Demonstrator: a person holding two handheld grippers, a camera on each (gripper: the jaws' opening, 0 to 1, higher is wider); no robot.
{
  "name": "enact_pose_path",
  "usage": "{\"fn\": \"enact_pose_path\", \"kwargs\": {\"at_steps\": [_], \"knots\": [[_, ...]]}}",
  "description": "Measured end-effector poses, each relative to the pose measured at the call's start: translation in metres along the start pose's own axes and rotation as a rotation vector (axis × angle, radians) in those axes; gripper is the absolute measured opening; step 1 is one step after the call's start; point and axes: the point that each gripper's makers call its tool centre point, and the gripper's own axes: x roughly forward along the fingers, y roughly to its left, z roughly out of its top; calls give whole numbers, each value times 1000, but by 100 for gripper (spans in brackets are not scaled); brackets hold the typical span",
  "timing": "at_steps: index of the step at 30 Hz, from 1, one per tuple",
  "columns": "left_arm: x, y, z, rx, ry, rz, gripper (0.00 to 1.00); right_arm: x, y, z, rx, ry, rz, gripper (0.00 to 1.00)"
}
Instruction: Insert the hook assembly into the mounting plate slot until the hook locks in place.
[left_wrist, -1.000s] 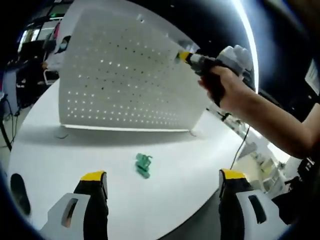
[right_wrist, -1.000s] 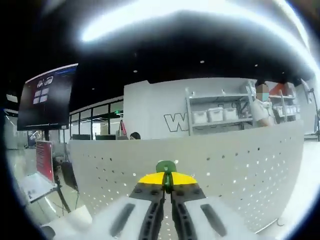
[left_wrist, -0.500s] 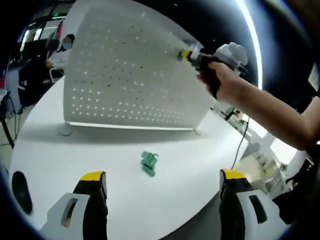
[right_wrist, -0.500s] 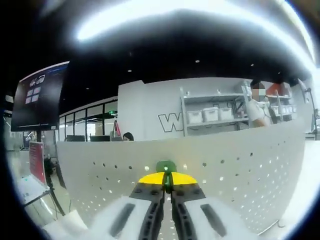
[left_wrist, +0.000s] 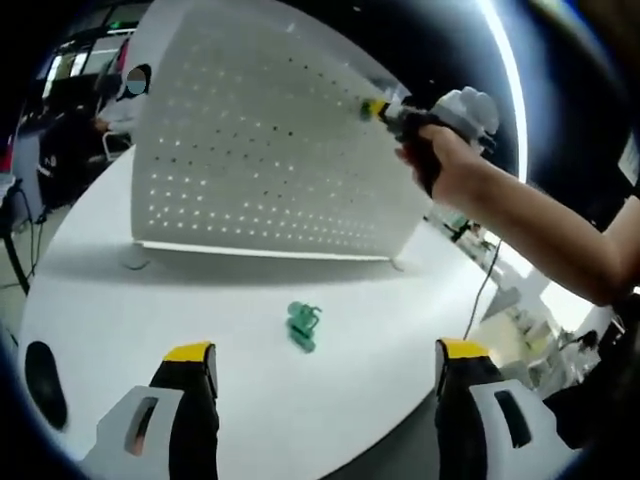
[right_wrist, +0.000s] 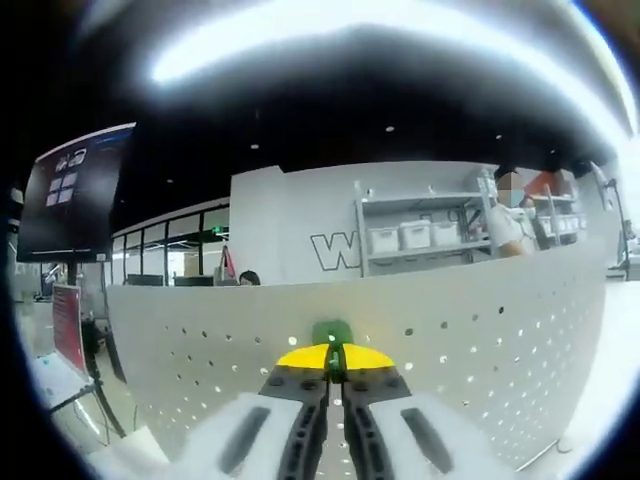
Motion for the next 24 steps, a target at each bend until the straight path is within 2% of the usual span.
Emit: {"fn": "enact_pose_path", "kwargs": {"at_steps": [16,24], "knots": [[1,3,-3,2,13,-3,91,0,3,-11,29,-6,-8,0],[0,6,-3,-19,9,0,91,0,5,-11,-13,-6,-9,0]]}}
